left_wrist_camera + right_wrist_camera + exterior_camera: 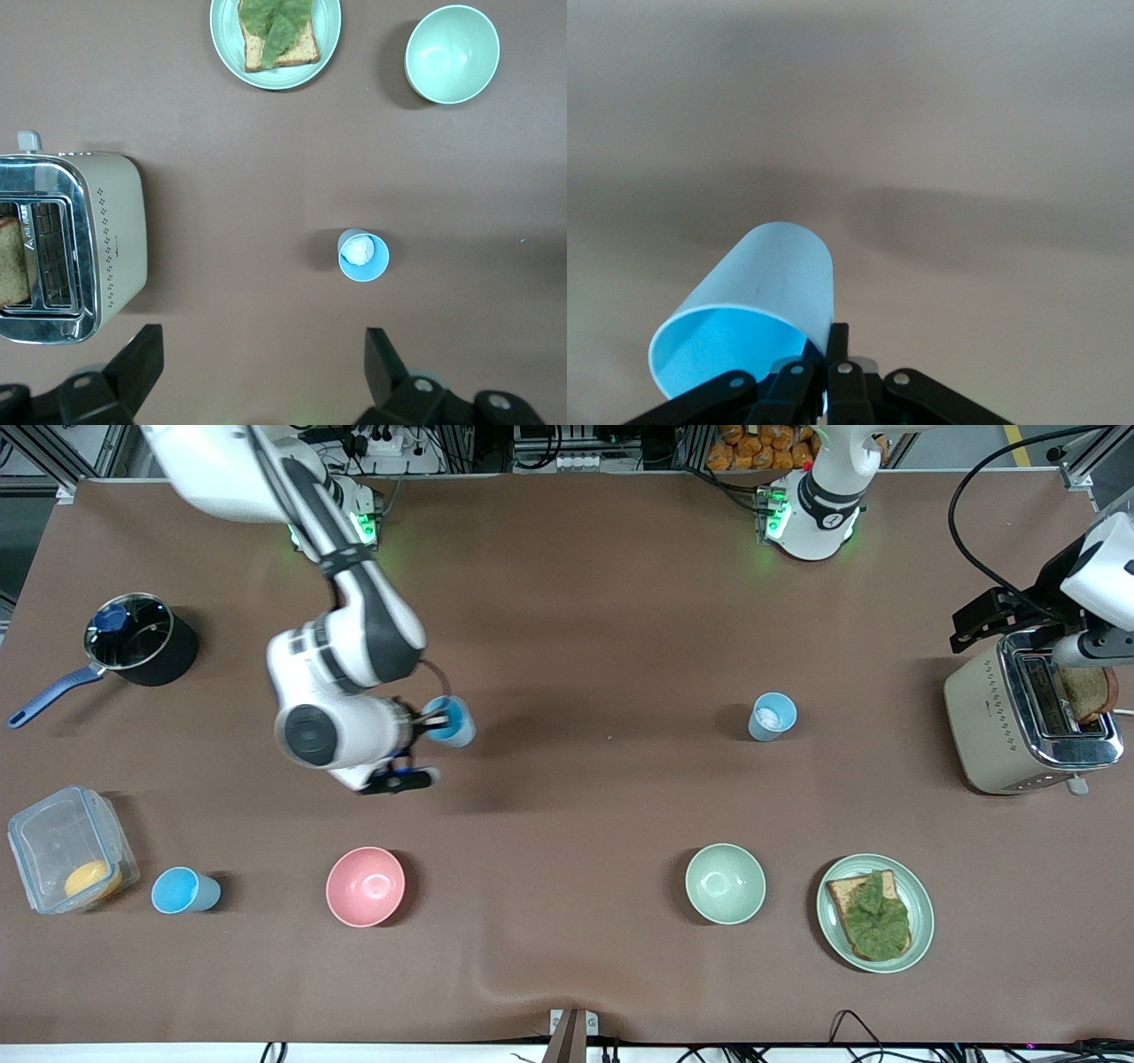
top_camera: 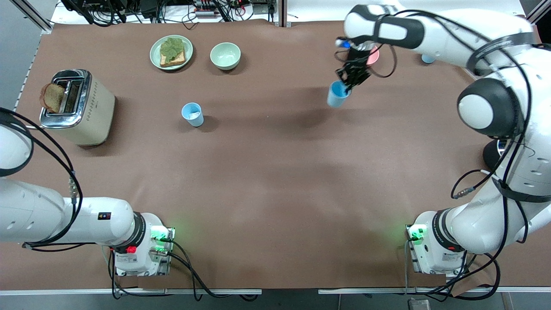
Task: Stack blue cups with both arms
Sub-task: 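Lift the blue cup with the right gripper and carry it toward the table middle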
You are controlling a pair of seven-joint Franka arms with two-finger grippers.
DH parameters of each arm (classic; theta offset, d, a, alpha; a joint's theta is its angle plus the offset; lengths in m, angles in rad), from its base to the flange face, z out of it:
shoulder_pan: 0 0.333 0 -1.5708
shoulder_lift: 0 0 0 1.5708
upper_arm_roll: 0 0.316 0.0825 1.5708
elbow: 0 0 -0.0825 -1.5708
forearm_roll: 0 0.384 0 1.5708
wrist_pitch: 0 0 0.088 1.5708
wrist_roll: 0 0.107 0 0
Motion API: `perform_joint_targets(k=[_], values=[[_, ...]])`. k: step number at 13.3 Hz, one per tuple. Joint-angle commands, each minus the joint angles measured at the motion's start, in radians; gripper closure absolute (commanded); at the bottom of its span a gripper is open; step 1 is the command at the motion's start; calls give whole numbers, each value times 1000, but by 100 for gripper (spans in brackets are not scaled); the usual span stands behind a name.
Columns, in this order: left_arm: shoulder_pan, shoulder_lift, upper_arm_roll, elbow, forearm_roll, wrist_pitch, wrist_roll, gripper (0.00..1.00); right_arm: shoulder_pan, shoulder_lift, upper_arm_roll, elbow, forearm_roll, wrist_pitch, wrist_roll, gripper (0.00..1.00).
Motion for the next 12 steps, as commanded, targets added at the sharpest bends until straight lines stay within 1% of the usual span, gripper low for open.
perform_joint_targets(k=[1,3,4,7,10,12], values=[[5,0,-3,9,7,-12,3,0,46,47,-13,34,104,6,43,100],[3,0,-3,7,7,-12,3,0,105,82,-15,36,134,41,44,100],[3,1,-3,9,7,-11,3,0,126,90,-15,34,134,70,44,100],[3,15,-3,10,-1,-7,3,0,177,128,-15,45,132,156,126,100],[5,21,-3,9,1,0,3,0,208,158,-15,77,134,164,144,100],[6,21,-3,12,-1,0,3,0,224,167,-15,79,134,209,216,100]])
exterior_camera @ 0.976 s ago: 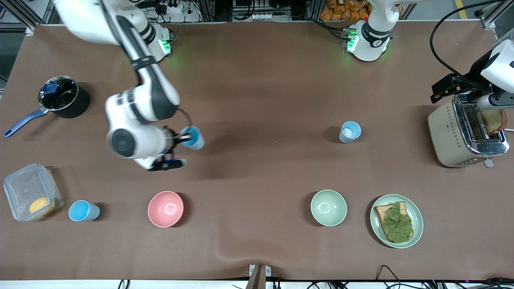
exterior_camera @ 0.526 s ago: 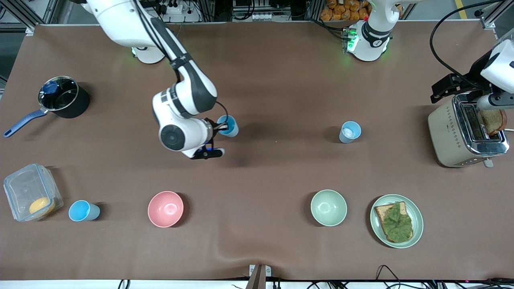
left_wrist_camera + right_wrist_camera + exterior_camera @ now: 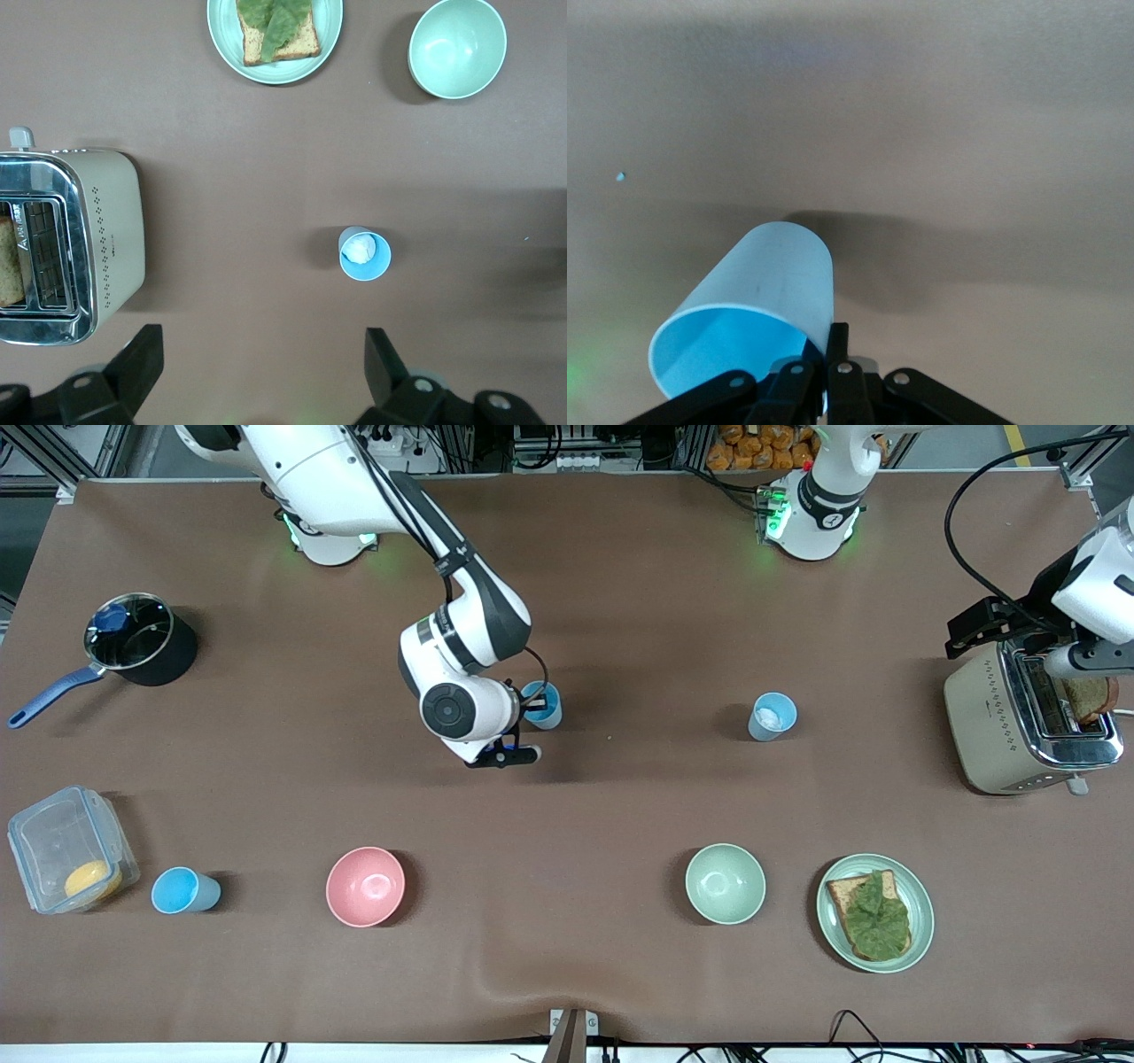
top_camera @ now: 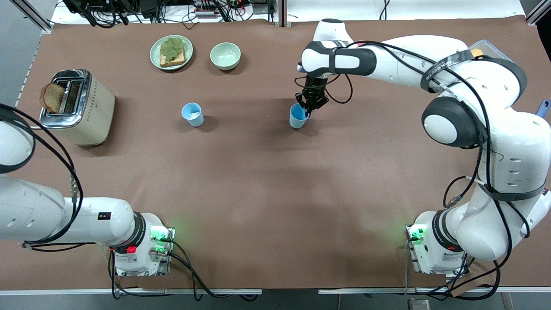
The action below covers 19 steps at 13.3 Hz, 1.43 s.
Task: Stack blue cups with both arms
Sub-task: 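Lift the blue cup with the right gripper and carry it toward the table middle, then set the cup down with the right gripper while the left gripper reaches out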
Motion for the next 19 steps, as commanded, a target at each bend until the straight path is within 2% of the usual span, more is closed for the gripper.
perform_joint_targets(k=[1,5,6,8,13,15,17,19], values=[[6,8,-3,13,-7,3,4,0,33,33,-13,35,23,35,62,100],[-9,6,-14,6,-7,20,-16,0,51,40,-13,34,22,43,73,100],[-14,6,-14,3,-9,23,-17,0,50,40,-13,34,22,41,79,95],[-14,5,-28,-28,-10,40,-16,0,49,39,-13,34,13,40,82,0],[-17,5,-61,-160,-47,187,-16,0,-4,-5,-20,49,22,-7,74,0],[-18,11,-86,-215,-47,261,-16,0,-73,-57,-13,98,23,-133,70,0],[-26,17,-100,-273,-62,330,-17,0,-122,-100,-36,173,10,-304,74,0],[-47,35,-103,-333,-93,420,-19,0,-197,-180,-52,193,-9,-372,67,0]])
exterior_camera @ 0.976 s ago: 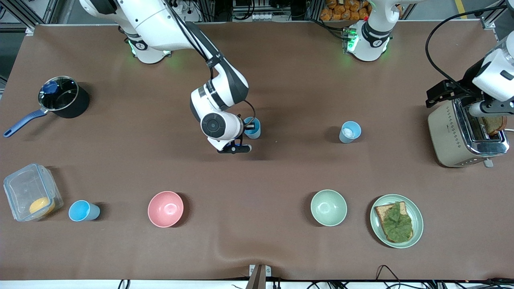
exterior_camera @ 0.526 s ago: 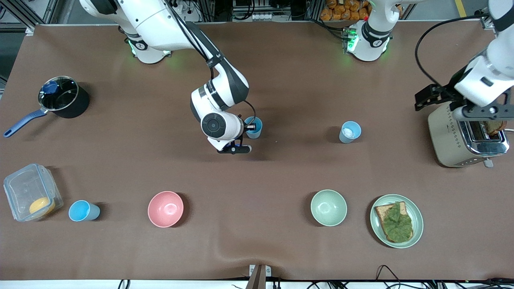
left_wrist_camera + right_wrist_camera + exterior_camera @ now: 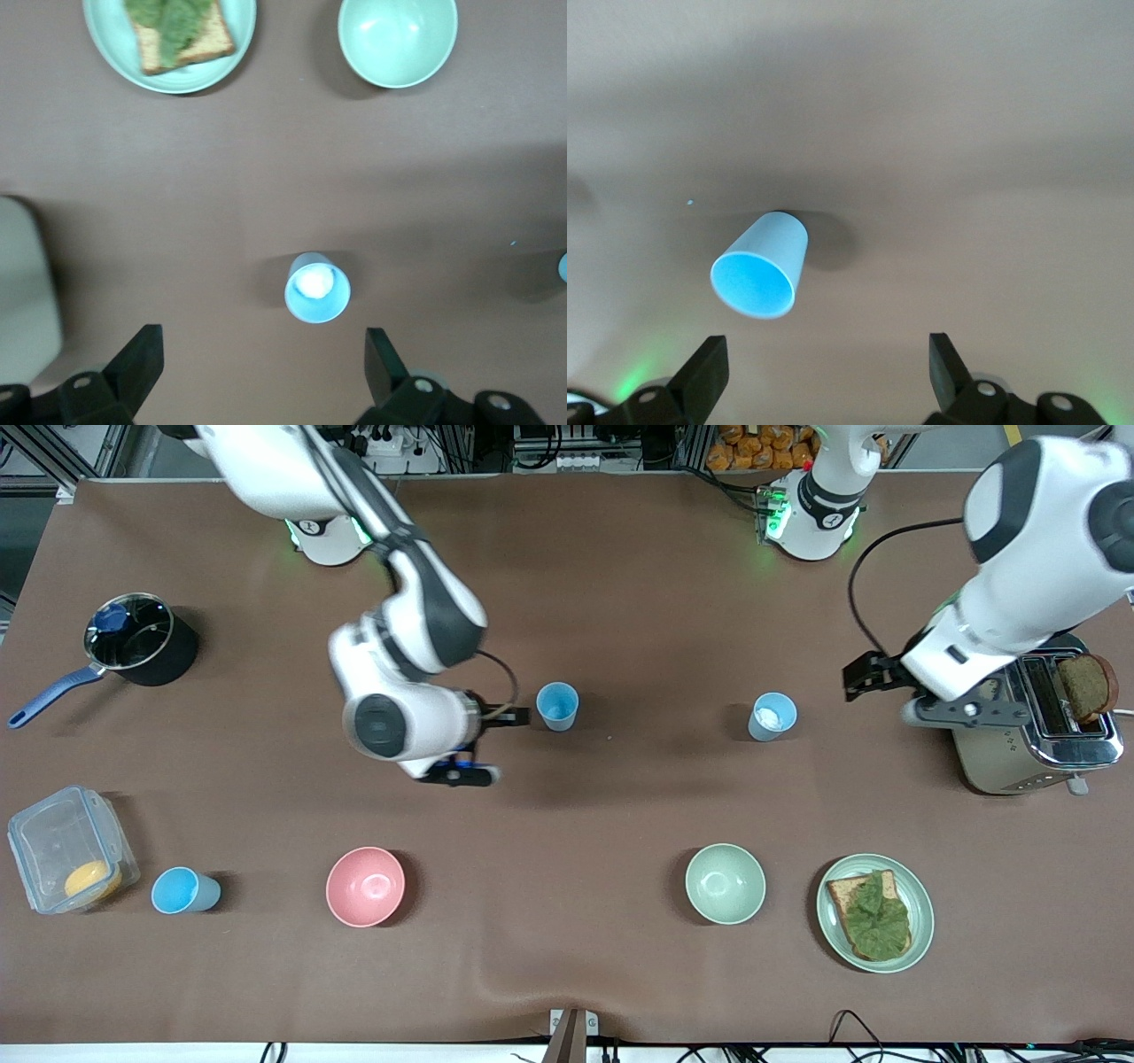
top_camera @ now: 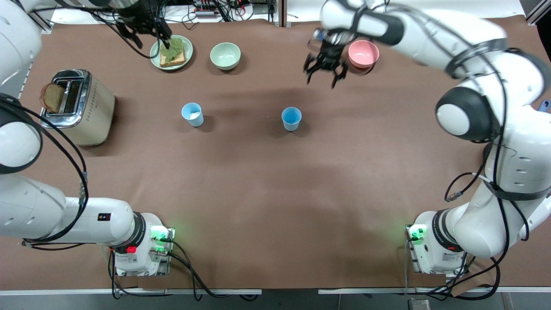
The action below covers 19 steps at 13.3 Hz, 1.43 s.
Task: Stack blue cups with both arms
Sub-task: 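Withdraw the right gripper while the left gripper approaches the tissue cup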
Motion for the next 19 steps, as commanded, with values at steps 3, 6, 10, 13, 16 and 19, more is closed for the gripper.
perform_joint_targets(k=[3,6,10,13,16,19], values=[[-34,36,-14,-171,-37,242,-21,0,-140,-190,-2,10,-165,-110,-41,0],[-65,63,-17,-252,-46,345,-25,0,-227,-259,-5,29,-264,-151,-183,0],[-128,125,-20,-266,-129,395,-63,0,-399,-296,-4,76,-264,-223,-488,0],[-158,164,-20,-301,-129,454,-83,0,-462,-338,-1,110,-302,-225,-512,0],[-166,184,-19,-369,-128,527,-116,0,-496,-430,-1,37,-308,-220,-506,0],[-163,182,-19,-404,-123,538,-117,0,-510,-504,-1,-75,-310,-161,-501,0]])
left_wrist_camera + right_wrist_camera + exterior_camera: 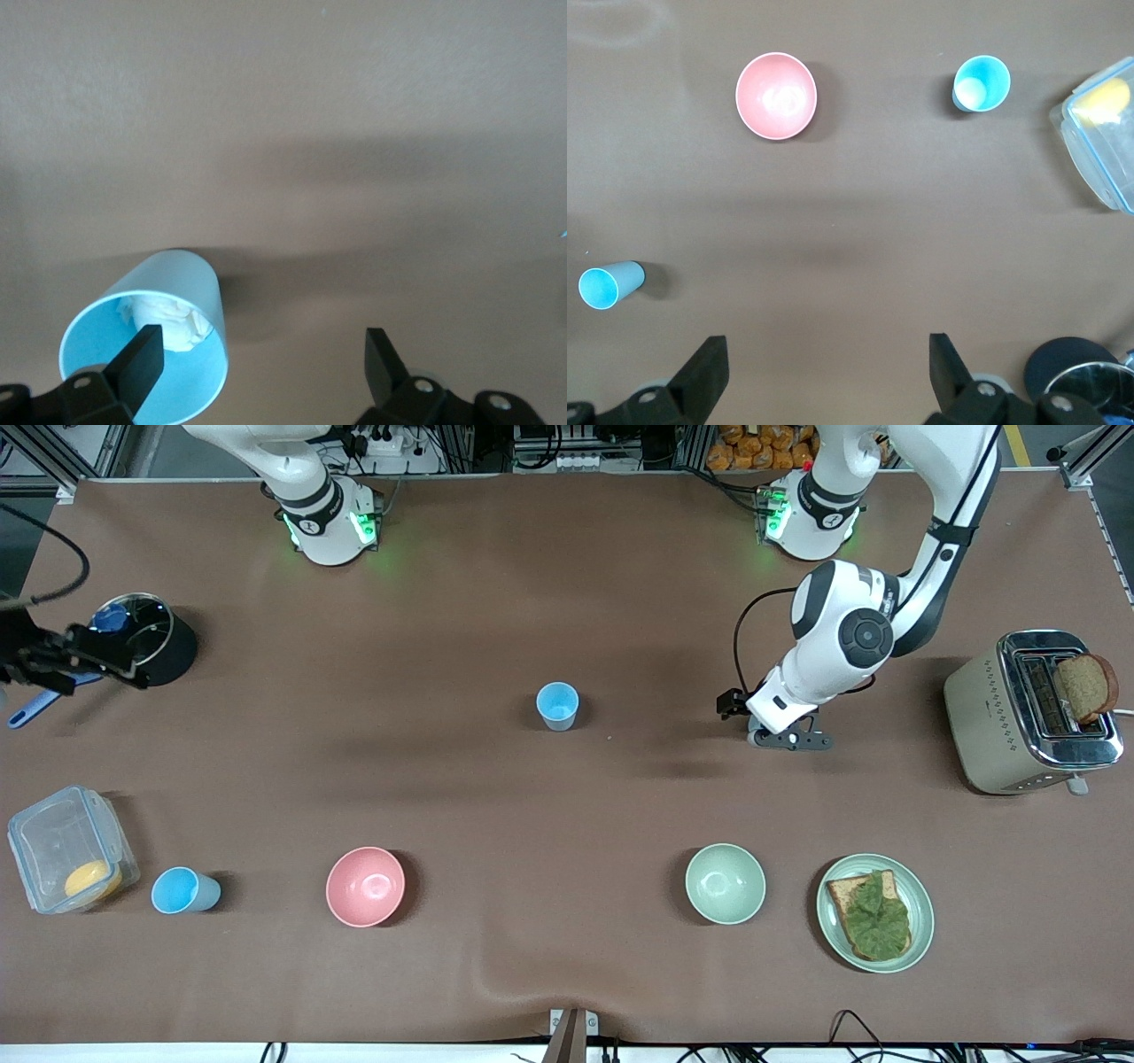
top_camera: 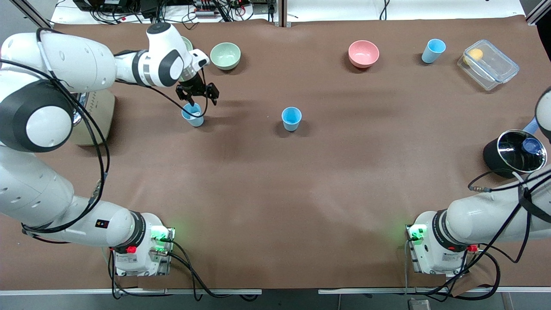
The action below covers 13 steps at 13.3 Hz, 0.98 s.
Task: Stack blue cups with both arms
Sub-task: 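Withdraw the right gripper while the left gripper approaches the tissue cup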
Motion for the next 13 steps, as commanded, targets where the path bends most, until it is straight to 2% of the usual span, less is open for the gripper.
perform_joint_targets(k=[1,4,6,8,9,12,13], values=[[-5,-17,2,-38,-14,21,-18,0,-23,-88,24,-146,-19,84,6,0],[-3,-17,0,-53,-14,27,-18,0,-25,-147,58,-278,-18,201,55,0],[-3,-8,2,-85,-14,72,-20,0,-38,-167,99,-307,-18,204,152,0],[1,-6,2,-93,-14,83,-15,0,-43,-177,104,-312,-30,195,146,0],[0,-8,2,-93,-14,83,-12,3,-43,-180,104,-312,-71,192,140,0],[3,-11,3,-99,-10,80,5,61,-32,-201,92,-312,-108,158,132,0],[6,-18,3,-110,-10,80,3,85,-7,-203,64,-306,-123,151,117,0]])
